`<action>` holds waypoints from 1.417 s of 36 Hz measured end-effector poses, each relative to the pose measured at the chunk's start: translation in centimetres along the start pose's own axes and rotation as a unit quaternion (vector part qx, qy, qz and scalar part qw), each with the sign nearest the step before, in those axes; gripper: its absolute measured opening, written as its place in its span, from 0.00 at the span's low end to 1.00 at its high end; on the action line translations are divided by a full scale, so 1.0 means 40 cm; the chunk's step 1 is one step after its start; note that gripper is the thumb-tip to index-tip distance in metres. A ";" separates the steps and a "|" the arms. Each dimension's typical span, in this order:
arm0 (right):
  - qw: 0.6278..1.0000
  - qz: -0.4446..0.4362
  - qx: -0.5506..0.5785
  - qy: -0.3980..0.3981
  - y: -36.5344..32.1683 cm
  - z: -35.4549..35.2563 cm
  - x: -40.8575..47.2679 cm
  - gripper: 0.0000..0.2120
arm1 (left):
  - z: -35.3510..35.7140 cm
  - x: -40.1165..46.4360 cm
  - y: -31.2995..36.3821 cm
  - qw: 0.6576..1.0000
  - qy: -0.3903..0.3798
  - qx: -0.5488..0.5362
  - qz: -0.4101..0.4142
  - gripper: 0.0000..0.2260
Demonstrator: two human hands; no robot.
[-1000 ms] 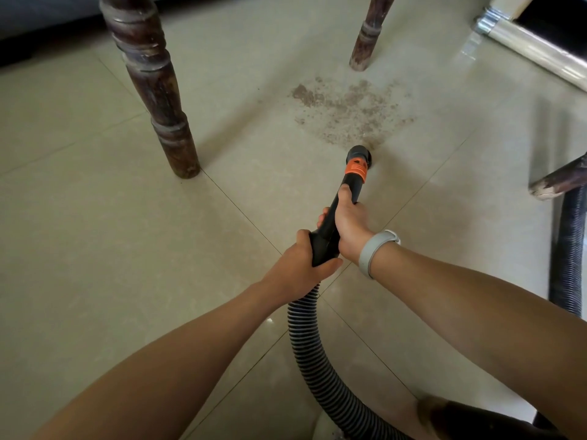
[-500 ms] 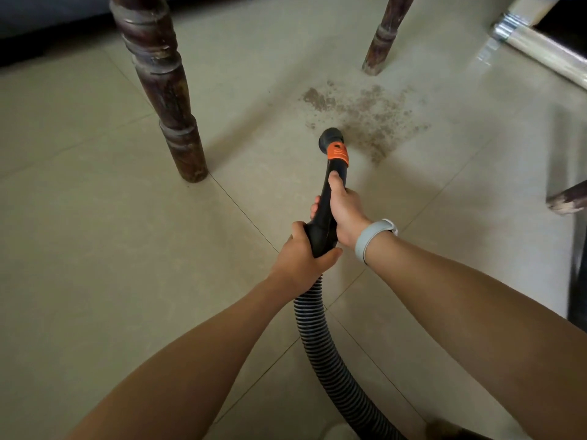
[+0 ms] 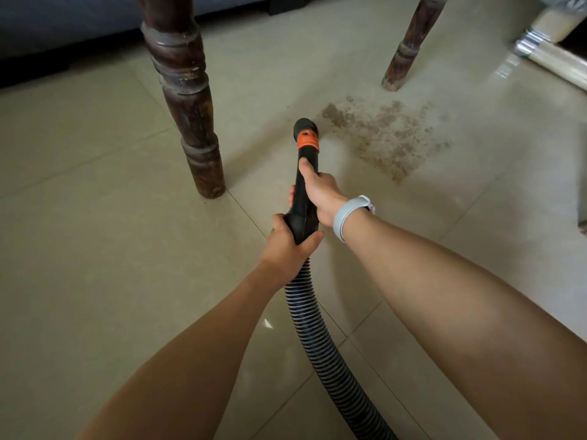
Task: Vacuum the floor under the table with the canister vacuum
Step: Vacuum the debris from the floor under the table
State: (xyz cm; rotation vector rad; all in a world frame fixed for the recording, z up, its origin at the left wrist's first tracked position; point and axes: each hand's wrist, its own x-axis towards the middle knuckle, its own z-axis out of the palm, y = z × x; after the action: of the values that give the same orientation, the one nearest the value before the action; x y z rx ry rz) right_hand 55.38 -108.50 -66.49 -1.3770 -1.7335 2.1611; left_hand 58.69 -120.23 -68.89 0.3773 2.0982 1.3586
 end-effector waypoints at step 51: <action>0.995 0.022 0.044 0.086 -0.029 -0.076 0.008 0.19 | 0.020 0.055 0.034 0.993 -0.119 0.024 -0.001 0.23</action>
State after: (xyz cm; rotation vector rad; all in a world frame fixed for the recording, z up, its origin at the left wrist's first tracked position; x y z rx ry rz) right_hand 56.60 -105.59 -65.68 -1.5409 -1.5434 2.0426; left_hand 57.35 -117.88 -68.62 0.5301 1.9364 1.1999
